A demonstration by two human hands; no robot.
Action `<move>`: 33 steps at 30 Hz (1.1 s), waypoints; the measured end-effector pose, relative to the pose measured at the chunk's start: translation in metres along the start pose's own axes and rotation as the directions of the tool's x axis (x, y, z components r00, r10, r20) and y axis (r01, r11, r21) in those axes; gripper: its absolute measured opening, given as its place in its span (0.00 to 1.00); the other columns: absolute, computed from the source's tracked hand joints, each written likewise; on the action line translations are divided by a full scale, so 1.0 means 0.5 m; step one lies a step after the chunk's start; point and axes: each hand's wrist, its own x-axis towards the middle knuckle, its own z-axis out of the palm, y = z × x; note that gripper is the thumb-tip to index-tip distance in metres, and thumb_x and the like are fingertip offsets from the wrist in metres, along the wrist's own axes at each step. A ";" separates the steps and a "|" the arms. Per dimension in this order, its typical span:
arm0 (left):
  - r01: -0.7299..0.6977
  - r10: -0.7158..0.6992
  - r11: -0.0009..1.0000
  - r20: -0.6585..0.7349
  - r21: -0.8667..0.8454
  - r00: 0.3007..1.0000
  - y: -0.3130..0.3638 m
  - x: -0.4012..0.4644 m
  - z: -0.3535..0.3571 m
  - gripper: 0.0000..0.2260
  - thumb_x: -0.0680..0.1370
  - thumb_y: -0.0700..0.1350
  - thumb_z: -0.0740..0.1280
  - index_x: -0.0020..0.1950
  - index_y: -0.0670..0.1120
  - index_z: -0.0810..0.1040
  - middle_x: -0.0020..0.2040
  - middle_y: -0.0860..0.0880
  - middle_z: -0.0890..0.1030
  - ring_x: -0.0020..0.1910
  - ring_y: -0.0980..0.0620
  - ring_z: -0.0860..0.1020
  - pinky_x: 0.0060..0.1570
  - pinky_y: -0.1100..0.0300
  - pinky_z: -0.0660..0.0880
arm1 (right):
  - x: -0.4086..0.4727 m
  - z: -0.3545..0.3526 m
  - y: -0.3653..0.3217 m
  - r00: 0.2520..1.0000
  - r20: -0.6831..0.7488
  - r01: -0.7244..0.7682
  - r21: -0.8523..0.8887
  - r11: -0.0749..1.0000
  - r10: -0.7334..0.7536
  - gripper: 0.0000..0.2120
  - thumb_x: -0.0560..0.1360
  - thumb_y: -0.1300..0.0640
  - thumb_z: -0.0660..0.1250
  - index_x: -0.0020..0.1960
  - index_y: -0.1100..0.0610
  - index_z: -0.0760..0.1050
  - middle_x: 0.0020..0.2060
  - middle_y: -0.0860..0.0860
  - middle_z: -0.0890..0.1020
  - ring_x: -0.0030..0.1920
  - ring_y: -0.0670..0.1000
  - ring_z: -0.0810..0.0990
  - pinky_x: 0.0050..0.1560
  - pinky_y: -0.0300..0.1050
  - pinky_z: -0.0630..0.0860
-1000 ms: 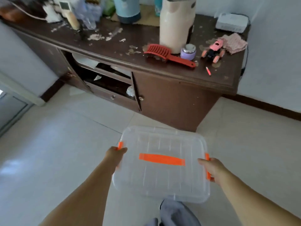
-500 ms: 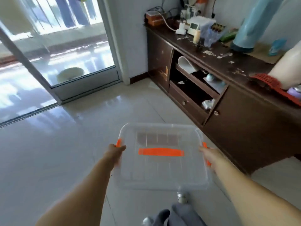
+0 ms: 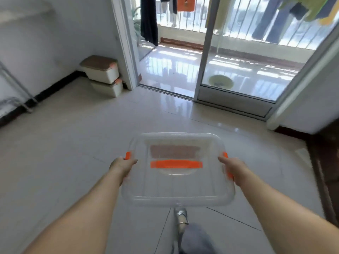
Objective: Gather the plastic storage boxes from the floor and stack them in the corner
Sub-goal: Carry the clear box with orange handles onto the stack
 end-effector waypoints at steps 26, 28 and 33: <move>0.151 -0.247 0.941 -0.310 -0.303 0.918 0.188 0.681 -0.665 0.15 0.75 0.46 0.66 0.56 0.37 0.79 0.49 0.39 0.80 0.47 0.41 0.79 0.46 0.54 0.74 | 0.374 1.007 -0.576 0.957 0.289 0.141 -0.426 0.894 -0.014 0.17 0.71 0.52 0.71 0.54 0.63 0.77 0.44 0.60 0.79 0.47 0.60 0.79 0.55 0.55 0.76; 0.137 -0.227 0.948 -0.308 -0.287 0.924 0.215 0.720 -0.719 0.14 0.75 0.46 0.67 0.55 0.38 0.79 0.51 0.39 0.80 0.50 0.40 0.80 0.48 0.52 0.75 | 0.371 1.065 -0.606 0.955 0.296 0.149 -0.414 0.898 -0.022 0.18 0.71 0.51 0.71 0.54 0.62 0.76 0.40 0.58 0.78 0.43 0.58 0.77 0.51 0.53 0.74; 0.129 -0.210 0.961 -0.341 -0.243 0.916 0.292 0.888 -0.883 0.16 0.75 0.47 0.67 0.57 0.38 0.78 0.52 0.37 0.81 0.48 0.41 0.79 0.47 0.55 0.73 | 0.404 1.262 -0.706 0.961 0.275 0.107 -0.391 0.914 0.005 0.21 0.70 0.51 0.72 0.58 0.63 0.76 0.44 0.59 0.78 0.43 0.58 0.76 0.48 0.50 0.73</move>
